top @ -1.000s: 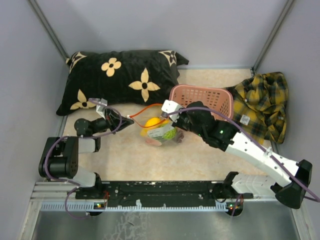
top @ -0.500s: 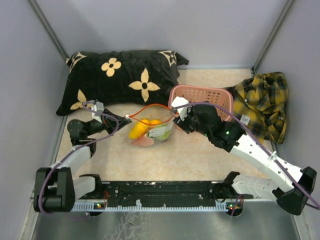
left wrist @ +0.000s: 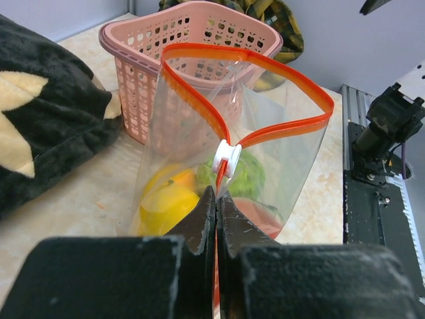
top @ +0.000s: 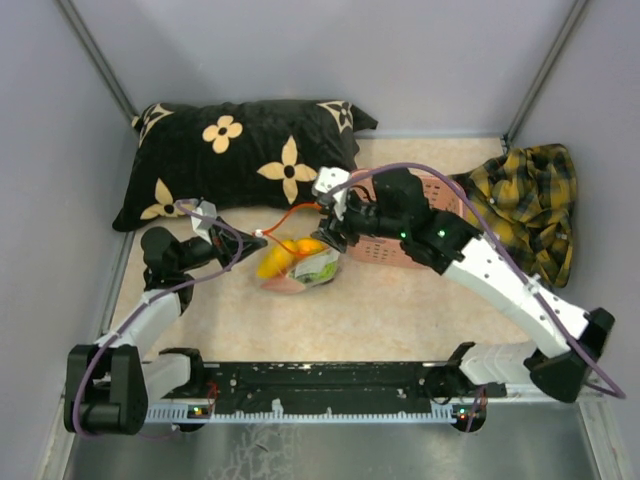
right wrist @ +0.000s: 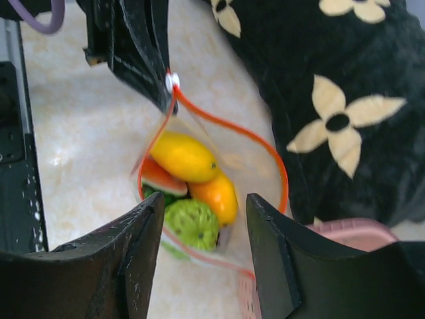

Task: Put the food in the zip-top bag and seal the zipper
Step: Zip the zipper food storage bag at the center of the board.

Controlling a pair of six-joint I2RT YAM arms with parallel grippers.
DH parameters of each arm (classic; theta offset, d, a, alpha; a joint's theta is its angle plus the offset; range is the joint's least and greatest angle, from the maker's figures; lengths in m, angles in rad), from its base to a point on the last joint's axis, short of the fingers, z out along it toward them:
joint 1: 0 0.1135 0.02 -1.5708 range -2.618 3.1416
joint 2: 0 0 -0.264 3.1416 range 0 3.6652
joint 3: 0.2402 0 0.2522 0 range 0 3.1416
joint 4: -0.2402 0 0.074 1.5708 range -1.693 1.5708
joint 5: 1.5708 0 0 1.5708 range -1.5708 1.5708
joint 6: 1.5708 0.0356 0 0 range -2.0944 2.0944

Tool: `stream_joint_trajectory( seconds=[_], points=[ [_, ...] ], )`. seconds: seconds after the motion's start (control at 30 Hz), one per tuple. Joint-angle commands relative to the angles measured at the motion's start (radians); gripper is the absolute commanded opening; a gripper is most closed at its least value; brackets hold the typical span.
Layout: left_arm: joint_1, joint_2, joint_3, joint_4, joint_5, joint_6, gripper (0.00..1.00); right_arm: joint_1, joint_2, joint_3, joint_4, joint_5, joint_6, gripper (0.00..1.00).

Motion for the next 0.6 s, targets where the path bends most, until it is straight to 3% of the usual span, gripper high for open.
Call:
stream_joint_trajectory(
  seconds=[0.0,0.3,0.57],
  points=[
    [-0.014,-0.032,0.023,-0.025,0.005,0.025,0.0,0.029,0.118,0.104,0.111,-0.151,-0.067,0.54],
    [-0.036,-0.056,0.035,-0.028,0.031,0.009,0.0,0.06,0.339,0.273,0.132,-0.32,-0.152,0.55],
    [-0.049,-0.058,0.043,-0.036,0.034,0.01,0.0,0.092,0.453,0.363,0.079,-0.371,-0.19,0.51]
  ],
)
